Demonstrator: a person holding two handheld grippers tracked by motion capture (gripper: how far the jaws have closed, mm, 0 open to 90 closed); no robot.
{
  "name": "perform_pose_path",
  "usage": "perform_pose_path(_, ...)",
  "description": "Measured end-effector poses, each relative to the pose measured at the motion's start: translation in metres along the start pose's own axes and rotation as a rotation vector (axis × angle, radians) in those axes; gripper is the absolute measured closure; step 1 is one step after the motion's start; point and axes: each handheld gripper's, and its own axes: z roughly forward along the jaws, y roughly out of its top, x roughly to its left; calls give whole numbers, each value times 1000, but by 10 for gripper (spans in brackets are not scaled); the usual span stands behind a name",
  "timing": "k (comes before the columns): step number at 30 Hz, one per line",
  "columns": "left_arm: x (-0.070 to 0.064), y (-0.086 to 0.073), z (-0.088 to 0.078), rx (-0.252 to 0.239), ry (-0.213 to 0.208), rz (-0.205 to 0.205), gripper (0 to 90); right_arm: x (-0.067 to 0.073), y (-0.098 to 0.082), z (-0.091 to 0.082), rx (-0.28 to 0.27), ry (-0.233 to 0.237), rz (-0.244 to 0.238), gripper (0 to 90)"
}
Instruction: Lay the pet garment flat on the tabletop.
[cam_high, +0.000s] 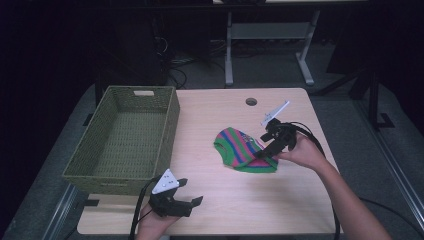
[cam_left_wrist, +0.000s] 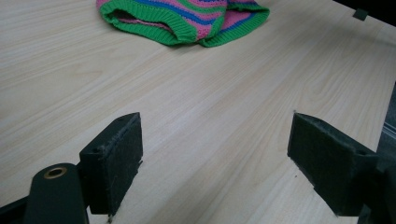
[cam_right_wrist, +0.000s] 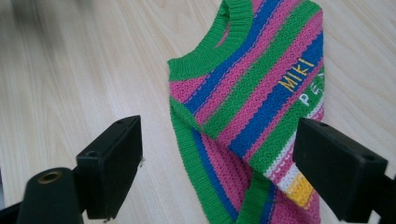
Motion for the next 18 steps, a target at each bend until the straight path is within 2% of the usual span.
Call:
perform_pose_path(9, 1, 1, 0, -6, -1, -1, 177, -6, 9, 4, 5, -3, 0, 178)
perform_pose_path(18, 1, 1, -1, -7, 7, -2, 177, -9, 19, 24, 15, -5, 7, 201)
